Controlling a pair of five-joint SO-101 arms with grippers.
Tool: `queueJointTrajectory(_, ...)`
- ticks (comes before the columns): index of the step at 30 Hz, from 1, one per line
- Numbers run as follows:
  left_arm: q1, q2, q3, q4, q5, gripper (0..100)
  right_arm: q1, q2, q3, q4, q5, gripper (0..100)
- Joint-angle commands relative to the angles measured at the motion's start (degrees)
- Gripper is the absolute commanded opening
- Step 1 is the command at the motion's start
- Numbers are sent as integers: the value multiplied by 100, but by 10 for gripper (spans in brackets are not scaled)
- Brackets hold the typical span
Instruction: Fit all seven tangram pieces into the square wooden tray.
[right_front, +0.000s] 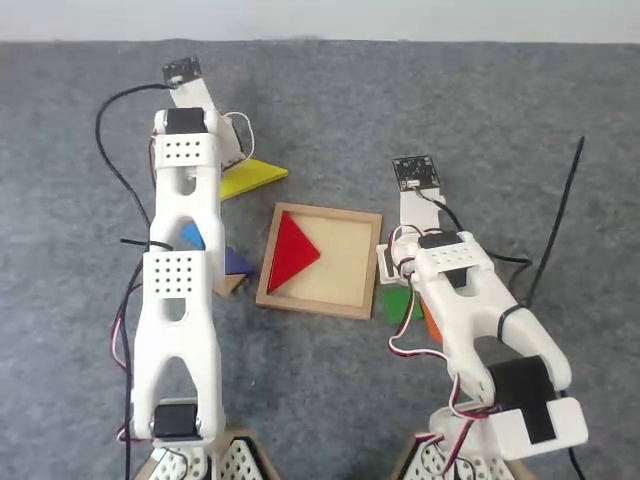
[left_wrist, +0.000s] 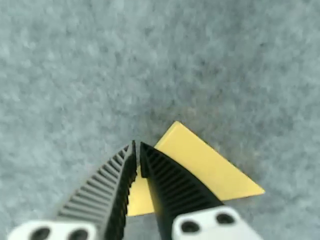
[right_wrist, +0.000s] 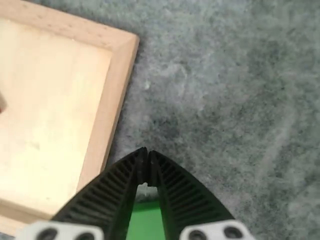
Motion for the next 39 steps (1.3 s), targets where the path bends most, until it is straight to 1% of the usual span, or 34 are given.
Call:
queueJointTrajectory(1, 114, -141, -1086, 97, 229, 12, 84, -251, -334, 13, -44, 7)
queueJointTrajectory(3, 237, -88, -1455, -88, 264, 13, 84, -251, -334, 13, -44, 7)
queueJointTrajectory(4, 316, -44, -1464, -325, 229, 13, 84, -251, -334, 13, -44, 7)
queueJointTrajectory(7, 308, 290, -1218, -1530, 141, 13, 84, -251, -334, 31, -44, 7)
queueJointTrajectory(9, 229, 475, -936, -1987, 141, 13, 92, -251, -334, 40, -44, 7)
queueJointTrajectory(11, 158, 545, -743, -2251, 141, 13, 75, -251, -334, 40, -44, 7)
queueJointTrajectory(13, 79, 554, -453, -2295, 123, 13, 57, -251, -334, 40, -44, 7)
queueJointTrajectory(16, 79, 501, -57, -2154, 44, 13, 84, -251, -334, 48, -44, 7)
queueJointTrajectory(19, 167, 466, -101, -1758, -440, 13, 92, -251, -334, 48, -44, 7)
queueJointTrajectory(21, 387, 413, -110, -1284, -923, 13, 92, -251, -334, 48, -44, 7)
queueJointTrajectory(25, 818, 404, -127, -378, -2189, 13, 92, -251, -334, 48, -44, 7)
queueJointTrajectory(27, 897, 378, -338, 44, -2497, 13, 92, -251, -334, 48, -44, 7)
queueJointTrajectory(31, 879, 325, -954, 1081, -2541, 13, 92, -251, -334, 48, -44, 7)
queueJointTrajectory(36, 607, 290, -725, 1037, -2549, 13, 92, -251, -334, 48, -44, 7)
queueJointTrajectory(39, 492, 202, -690, 1046, -2857, 16, 92, -251, -334, 48, -44, 7)
